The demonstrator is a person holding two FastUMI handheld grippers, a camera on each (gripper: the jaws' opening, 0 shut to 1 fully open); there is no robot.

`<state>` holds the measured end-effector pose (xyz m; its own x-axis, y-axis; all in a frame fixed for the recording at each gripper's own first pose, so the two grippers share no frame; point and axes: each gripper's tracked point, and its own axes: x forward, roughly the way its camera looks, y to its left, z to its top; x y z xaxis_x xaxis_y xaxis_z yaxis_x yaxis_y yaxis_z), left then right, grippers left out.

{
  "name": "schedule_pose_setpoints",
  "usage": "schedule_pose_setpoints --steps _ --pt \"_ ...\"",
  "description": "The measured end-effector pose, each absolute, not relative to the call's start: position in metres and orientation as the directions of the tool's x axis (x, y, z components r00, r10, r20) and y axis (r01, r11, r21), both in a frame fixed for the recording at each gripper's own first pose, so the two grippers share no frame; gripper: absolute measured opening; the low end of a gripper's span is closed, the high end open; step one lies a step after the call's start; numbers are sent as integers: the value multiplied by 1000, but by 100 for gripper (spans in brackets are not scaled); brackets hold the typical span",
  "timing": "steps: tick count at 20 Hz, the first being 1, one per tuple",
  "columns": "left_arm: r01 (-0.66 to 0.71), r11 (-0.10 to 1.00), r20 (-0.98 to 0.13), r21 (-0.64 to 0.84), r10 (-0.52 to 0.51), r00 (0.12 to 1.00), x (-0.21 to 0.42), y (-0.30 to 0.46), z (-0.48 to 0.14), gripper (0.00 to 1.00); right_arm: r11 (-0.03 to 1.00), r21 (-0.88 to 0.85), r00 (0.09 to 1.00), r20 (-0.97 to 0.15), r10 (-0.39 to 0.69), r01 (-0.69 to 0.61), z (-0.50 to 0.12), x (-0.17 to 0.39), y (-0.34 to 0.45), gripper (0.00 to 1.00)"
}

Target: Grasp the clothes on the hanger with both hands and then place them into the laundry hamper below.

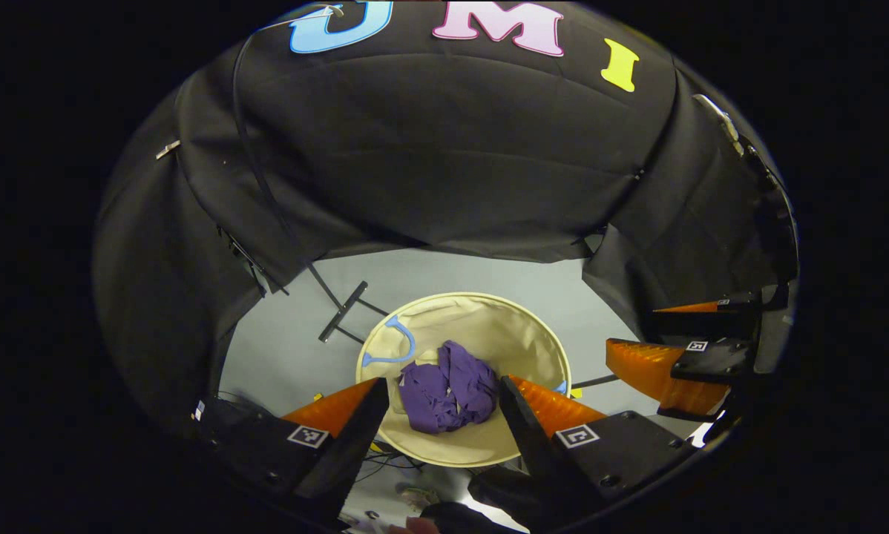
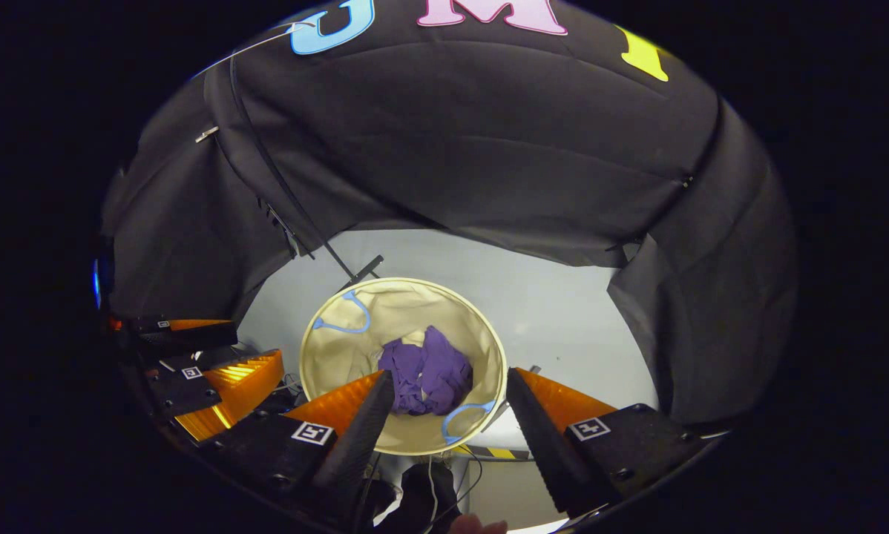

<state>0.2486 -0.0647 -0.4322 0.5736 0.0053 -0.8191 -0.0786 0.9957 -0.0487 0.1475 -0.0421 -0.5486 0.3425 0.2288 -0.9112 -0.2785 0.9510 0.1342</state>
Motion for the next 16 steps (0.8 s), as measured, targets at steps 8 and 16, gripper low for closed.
schedule_pose_setpoints --steps 8,16 --pt "-71 996 -792 -55 0 610 245 -59 -412 95 958 120 416 -881 224 -262 -516 153 -40 99" --pt "-2 1000 -639 -17 -9 769 243 -53 -320 95 977 28 690 -704 170 -211 -391 177 -42 99"
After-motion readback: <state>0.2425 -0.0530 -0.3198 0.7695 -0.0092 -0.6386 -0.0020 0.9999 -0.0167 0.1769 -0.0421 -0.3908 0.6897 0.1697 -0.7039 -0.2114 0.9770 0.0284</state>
